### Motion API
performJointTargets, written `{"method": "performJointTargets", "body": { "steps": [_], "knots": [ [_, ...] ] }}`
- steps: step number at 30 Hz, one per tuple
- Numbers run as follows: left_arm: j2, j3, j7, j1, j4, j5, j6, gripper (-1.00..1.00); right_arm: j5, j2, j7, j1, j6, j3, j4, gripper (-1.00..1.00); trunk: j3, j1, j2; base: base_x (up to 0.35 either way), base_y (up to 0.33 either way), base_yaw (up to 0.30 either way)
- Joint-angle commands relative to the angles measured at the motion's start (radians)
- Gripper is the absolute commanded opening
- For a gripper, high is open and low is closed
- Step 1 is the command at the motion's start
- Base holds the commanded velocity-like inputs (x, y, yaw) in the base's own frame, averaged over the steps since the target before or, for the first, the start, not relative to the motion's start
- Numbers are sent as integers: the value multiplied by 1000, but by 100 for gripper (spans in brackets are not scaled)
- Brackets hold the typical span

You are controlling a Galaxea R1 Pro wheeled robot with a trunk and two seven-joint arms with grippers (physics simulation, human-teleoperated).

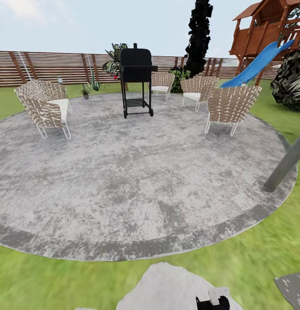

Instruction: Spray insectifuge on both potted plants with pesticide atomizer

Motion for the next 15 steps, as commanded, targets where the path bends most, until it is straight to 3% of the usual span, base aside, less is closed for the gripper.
{"method": "performJointTargets", "body": {
  "steps": [1,15],
  "knots": [
    [0,5,4,-1,1,-11,-4,-100,11,0,-7,-1,-2,-1,1,100,-1,0,0,339,0,0],
    [0,5,4,-1,1,-11,-4,-100,11,0,-7,-1,-2,-1,1,100,-1,0,0,338,0,0]
  ]
}}
